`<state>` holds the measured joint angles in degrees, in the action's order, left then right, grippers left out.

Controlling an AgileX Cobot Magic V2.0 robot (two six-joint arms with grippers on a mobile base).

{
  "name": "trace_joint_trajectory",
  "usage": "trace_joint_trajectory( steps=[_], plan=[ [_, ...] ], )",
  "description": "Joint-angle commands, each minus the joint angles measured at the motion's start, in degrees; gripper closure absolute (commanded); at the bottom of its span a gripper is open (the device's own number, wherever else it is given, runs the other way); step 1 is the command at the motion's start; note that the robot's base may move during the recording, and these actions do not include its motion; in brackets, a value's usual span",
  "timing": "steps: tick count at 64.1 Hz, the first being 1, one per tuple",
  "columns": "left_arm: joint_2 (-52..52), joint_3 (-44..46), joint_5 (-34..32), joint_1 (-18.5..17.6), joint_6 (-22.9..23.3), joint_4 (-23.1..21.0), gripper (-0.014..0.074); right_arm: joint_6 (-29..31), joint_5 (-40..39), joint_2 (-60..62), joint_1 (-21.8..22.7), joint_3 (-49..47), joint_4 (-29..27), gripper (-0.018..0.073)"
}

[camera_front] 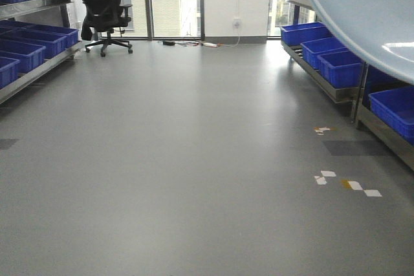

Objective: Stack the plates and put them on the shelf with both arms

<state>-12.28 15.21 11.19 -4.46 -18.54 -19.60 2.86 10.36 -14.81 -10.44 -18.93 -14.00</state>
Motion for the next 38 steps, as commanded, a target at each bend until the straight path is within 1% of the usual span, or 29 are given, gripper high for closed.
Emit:
trace_joint_trajectory(
  steps=[1,38],
  plan=[
    [-0.52,1.97,-4.72,0.13,0.65,-0.84,0.0516,0.12,-6.28,-0.44,0.17,-1.76,-0.24,0.0505],
    [-0.52,1.97,-4.72,0.13,0.65,-0.84,0.0516,0.12,-6.28,-0.44,0.17,-1.76,-0.24,0.0505]
  ],
)
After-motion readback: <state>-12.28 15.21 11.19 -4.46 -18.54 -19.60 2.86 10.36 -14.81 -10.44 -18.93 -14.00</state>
